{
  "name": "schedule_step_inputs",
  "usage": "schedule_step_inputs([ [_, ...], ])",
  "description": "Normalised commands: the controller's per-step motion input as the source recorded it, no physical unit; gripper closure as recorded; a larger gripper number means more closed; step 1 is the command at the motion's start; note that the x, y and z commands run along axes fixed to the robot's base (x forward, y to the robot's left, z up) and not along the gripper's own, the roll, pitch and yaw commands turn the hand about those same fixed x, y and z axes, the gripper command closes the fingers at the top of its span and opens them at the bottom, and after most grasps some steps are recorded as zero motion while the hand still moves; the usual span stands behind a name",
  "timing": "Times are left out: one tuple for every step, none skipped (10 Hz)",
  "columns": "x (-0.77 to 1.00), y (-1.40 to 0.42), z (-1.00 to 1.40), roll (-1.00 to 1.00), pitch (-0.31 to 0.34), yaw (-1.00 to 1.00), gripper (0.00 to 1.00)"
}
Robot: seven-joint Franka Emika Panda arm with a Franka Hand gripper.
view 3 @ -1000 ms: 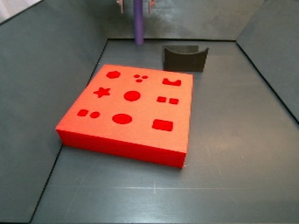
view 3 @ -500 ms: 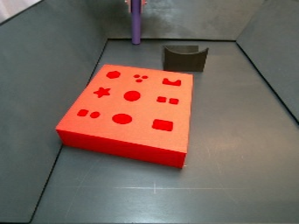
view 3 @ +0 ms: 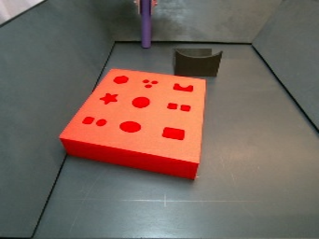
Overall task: Pick up the round object. Move up. Move to above the board. Insert the round object.
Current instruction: Pick up the round object, then move up, then move to above the board.
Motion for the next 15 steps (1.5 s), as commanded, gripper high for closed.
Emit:
schedule_step_inputs([
  [0.0, 0.0, 0.0, 0.0, 0.0, 0.0, 1.0],
  [0.0, 0.0, 0.83, 0.0, 0.0, 0.0, 1.0],
  [0.06, -0.07, 0.81, 0.0, 0.007, 0.0, 1.0],
  [0.01, -0.06, 0.64, 0.01, 0.065, 0.0, 1.0],
  [0.0, -0.04, 0.5, 0.03, 0.09, 0.01, 1.0],
  [0.0, -0.02, 0.35, 0.05, 0.107, 0.02, 1.0],
  [0.24, 0.42, 1.0, 0.08, 0.014, 0.24, 1.0],
  [0.25, 0.43, 1.0, 0.05, 0.046, 0.21, 1.0],
  [0.24, 0.4, 1.0, 0.01, 0.087, 0.15, 1.0],
  [0.22, 0.36, 1.0, 0.0, 0.1, 0.11, 1.0],
  [0.2, 0.33, 1.0, 0.0, 0.099, 0.07, 1.0],
  [0.18, 0.3, 1.0, 0.01, 0.098, 0.05, 1.0],
  [0.14, 0.25, 1.0, 0.0, 0.101, 0.02, 1.0],
  [0.11, 0.19, 0.94, 0.0, 0.102, 0.01, 1.0],
  [0.06, 0.11, 0.74, 0.0, 0.096, 0.0, 1.0],
])
